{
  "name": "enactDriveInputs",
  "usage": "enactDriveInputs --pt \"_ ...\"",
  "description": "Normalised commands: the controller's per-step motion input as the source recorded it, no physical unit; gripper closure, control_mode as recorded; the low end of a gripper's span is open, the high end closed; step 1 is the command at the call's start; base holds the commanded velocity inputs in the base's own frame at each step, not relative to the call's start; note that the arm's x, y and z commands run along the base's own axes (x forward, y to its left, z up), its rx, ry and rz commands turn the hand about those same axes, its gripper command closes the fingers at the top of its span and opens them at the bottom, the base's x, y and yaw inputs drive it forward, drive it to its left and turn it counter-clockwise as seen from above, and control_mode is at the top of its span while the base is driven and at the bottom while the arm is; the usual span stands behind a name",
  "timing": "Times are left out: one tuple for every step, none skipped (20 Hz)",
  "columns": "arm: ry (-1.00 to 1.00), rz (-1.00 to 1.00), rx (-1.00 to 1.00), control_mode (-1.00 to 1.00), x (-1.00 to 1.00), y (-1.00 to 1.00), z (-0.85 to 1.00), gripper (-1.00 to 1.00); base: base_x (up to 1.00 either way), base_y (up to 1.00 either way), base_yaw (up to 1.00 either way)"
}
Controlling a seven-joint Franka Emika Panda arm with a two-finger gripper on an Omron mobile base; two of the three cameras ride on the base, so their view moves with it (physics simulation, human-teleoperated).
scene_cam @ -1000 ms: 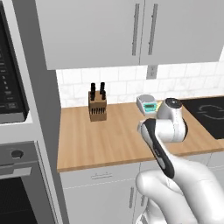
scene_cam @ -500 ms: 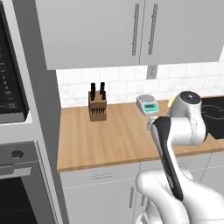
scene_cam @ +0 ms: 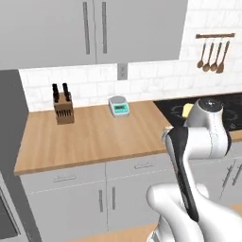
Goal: Put the potato and avocado in the pot. Retrieve the spatula and lightly stir the vegetables in the pot.
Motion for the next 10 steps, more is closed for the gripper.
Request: enactDriveInputs --pt "0.00 0.00 0.00 1.00 0.00 0.00 0.00 1.00 0.23 -1.00 0.00" --pt "0.00 0.00 0.00 1.00 0.00 0.00 0.00 1.00 0.29 -1.00 0.00" --pt "0.00 0.00 0.00 1.00 0.00 0.00 0.00 1.00 0.27 -1.00 0.00" --pt "0.00 0.00 0.00 1.00 0.00 0.00 0.00 1.00 0.34 -1.00 0.03" --pt "0.00 0.00 0.00 1.00 0.00 0.00 0.00 1.00 0.39 -1.00 0.05" --pt "0.00 0.00 0.00 1.00 0.00 0.00 0.00 1.00 0.43 -1.00 0.07" --pt "0.00 0.00 0.00 1.00 0.00 0.00 0.00 1.00 0.42 -1.00 0.10" --pt "0.00 0.00 0.00 1.00 0.00 0.00 0.00 1.00 0.38 -1.00 0.13" --pt "0.00 0.00 0.00 1.00 0.00 0.00 0.00 1.00 0.29 -1.00 0.17" --pt "0.00 0.00 0.00 1.00 0.00 0.00 0.00 1.00 0.26 -1.00 0.20"
